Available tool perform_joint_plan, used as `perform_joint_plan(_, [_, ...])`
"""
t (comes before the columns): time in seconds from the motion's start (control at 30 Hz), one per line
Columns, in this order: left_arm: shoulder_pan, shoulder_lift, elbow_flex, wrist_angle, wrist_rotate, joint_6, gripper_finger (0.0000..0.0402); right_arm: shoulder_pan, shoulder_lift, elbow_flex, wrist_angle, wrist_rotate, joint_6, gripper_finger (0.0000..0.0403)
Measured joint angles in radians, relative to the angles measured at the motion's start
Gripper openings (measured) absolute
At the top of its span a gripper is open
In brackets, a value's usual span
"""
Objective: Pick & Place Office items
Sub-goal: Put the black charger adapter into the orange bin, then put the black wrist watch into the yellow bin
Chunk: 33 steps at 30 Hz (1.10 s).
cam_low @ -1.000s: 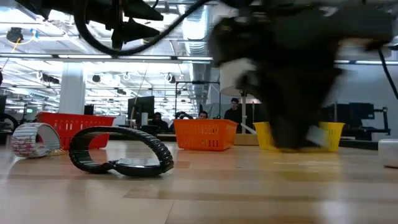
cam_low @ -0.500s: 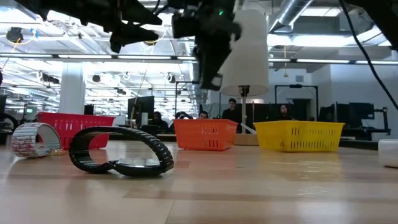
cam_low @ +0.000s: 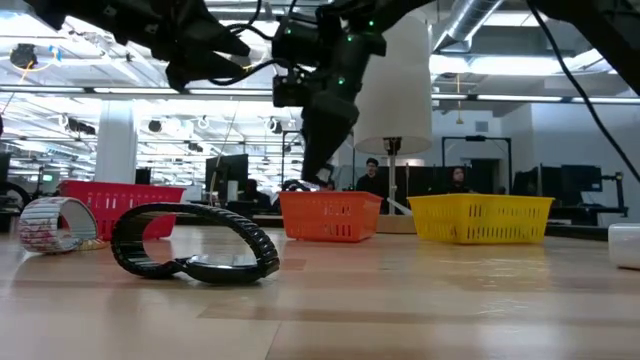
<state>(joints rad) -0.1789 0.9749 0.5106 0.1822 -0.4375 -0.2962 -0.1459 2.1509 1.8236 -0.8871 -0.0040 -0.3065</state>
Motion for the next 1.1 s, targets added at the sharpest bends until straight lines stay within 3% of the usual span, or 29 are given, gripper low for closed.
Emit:
perform_joint_plan(0.2, [-0.024, 0.0, 0.0, -0.002, 0.0, -0.005, 0.0204, -0.027, -0.002, -0.023, 0.031, 0.003, -0.008, 0.0196])
perform_joint_plan(0.57, [-0.024, 0.0, 0.0, -0.004, 0.002, -0.027, 0.0204, 0.001, -0.032, -0.039, -0.111, 0.004, -0.02, 0.0159])
perform_joint_plan(0.83, [-0.024, 0.0, 0.0, -0.003, 0.002, -0.052, 0.0204, 0.09, -0.214, -0.042, -0.322, 0.003, 0.003, 0.0152])
perform_joint_plan(0.97, [-0.024, 0.0, 0.0, 0.002, 0.002, -0.053, 0.0204, 0.128, -0.343, -0.119, -0.297, 0.003, 0.048, 0.0153])
perform_joint_plan(1.1, [-0.024, 0.0, 0.0, 0.022, 0.002, -0.075, 0.0204, 0.157, -0.472, -0.283, -0.183, 0.003, 0.096, 0.0152])
